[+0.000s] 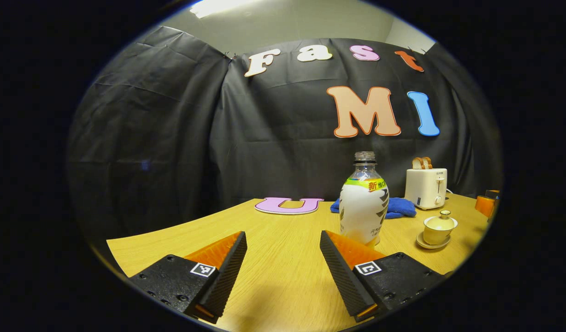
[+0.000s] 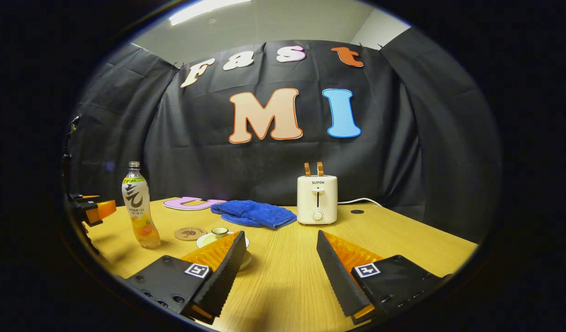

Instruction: Open the teacup lid with one hand, grasp the water bottle and pour water into the teacup with the other hand; after pouring, place the water bottle on the coaster and then close the teacup lid.

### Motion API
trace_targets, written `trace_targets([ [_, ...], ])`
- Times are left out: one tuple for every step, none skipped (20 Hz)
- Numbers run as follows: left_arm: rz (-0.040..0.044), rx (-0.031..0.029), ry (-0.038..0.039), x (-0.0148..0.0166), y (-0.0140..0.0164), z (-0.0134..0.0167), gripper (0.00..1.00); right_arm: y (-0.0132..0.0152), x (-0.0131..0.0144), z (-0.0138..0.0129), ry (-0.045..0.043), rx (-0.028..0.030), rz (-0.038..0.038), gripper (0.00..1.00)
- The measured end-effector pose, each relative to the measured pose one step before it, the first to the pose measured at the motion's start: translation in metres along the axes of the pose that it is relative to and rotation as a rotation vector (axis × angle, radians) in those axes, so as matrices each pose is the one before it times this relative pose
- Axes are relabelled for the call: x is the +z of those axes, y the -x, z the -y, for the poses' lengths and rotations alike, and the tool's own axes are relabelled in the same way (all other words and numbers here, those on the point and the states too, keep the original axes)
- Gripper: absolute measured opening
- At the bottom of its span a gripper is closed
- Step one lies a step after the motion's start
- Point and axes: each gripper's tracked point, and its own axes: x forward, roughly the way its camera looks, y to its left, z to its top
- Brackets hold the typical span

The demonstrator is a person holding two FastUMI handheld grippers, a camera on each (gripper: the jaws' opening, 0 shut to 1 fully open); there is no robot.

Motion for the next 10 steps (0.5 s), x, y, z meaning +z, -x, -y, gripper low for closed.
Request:
trace_targets([
  [0.00019,0.00023,0.00001,-0.00061,0.00021,-0.00044,0.93,0.00003,0.00072,-0.00018,0.00030,0.00017,0.00166,0.96],
  [-0.00040,0.00018,-0.00017,0.00055,0.00015,0.00032,0.93,-0.00016,-0.00036,0.00055,-0.00077,-0.00013,-0.00126,0.97],
  [-0.00186,0.00056,-0.00068,-0.00066,-0.00027,-0.00003,0.93,-0.00017,0.00027,-0.00094,0.00042,0.00270,0.00038,0.96],
  [0.00133,0.00200,0.00072,0.00078,0.00013,-0.00053,0.93,-0.00037,-0.00043,-0.00022,-0.00024,0.00230,-0.00071,0.97],
  [0.00052,0.00215,0.00175,0.00038,-0.00043,0.00040,0.93,0.00018,0.00060,0.00018,-0.00014,0.00003,-0.00117,0.97],
  [-0.00306,0.00372,-0.00153,-0.00132,-0.00031,-0.00053,0.93,0.00097,-0.00118,-0.00065,0.00031,0.00114,0.00055,0.97],
  [0.00070,0.00480,-0.00043,0.00055,0.00020,-0.00079,0.93,0.00005,0.00026,0.00038,0.00014,0.00003,-0.00005,0.97],
  [0.00146,0.00138,0.00057,0.00008,-0.00044,0.00020,0.94,-0.00014,-0.00024,0.00011,-0.00022,0.00005,-0.00019,0.97],
  [-0.00151,0.00031,-0.00077,-0.00042,-0.00049,0.00014,0.94,-0.00017,0.00085,-0.00017,0.00043,0.00103,0.00047,0.97],
  [0.00161,0.00008,0.00066,0.00007,0.00033,0.00006,0.94,0.00053,-0.00040,0.00011,-0.00008,0.00025,-0.00009,0.96],
])
